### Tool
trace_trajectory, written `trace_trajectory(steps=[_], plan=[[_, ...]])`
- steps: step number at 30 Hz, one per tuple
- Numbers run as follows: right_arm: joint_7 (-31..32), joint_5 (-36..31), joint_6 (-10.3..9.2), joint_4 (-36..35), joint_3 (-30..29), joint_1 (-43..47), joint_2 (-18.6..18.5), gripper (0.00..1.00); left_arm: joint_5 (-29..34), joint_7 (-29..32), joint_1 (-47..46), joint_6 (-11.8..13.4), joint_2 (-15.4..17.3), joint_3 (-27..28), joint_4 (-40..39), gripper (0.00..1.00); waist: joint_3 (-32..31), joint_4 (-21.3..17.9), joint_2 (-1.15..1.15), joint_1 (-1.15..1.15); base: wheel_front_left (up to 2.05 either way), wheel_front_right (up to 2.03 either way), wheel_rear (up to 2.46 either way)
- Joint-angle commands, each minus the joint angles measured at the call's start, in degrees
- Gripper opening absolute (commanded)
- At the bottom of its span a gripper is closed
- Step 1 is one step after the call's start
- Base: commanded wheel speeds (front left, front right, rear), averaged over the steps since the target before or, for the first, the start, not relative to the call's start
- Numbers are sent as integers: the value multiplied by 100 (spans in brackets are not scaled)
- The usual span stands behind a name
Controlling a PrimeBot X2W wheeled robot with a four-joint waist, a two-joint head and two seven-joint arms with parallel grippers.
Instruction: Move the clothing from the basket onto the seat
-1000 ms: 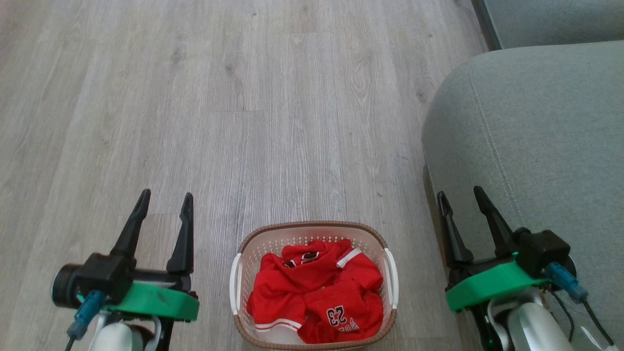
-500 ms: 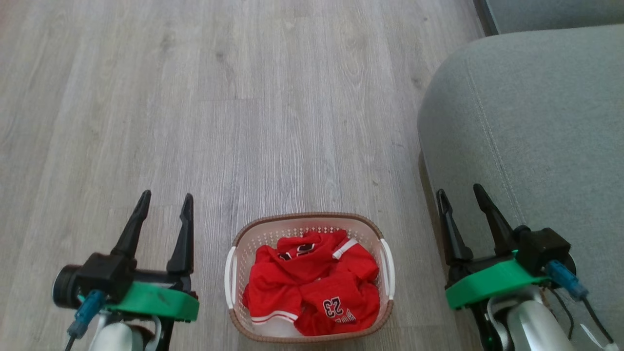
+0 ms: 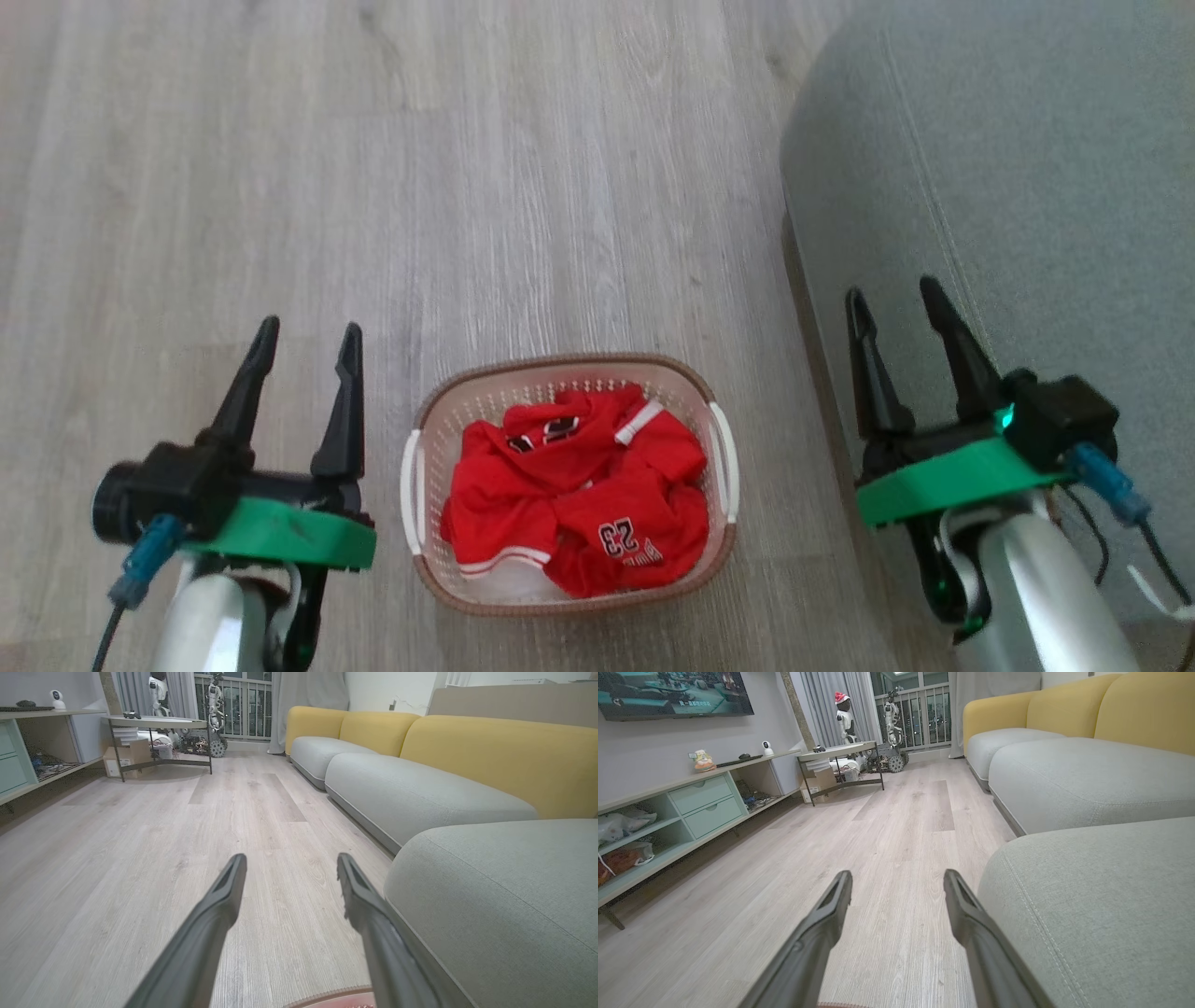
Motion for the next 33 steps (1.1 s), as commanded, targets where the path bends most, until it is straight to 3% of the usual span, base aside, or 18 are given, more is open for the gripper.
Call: trace_trajectory(steps=[1, 16, 33], plan=[[-54, 28, -1, -238, 117, -275, -54, 100, -74, -56, -287, -34, 134, 127, -163, 100, 224, -126, 0, 0, 0, 0, 0], [-54, 6, -1, -709, 21, -1022, -54, 100, -441, -56, -1113, -35, 384, -402, 670, 100, 1354, -522, 0, 0, 0, 0, 0], [-54, 54, -1, -1421, -216, -1917, -54, 100, -1175, 236, -3013, -35, 634, -1891, 3282, 100, 2769, -865, 0, 0, 0, 0, 0]])
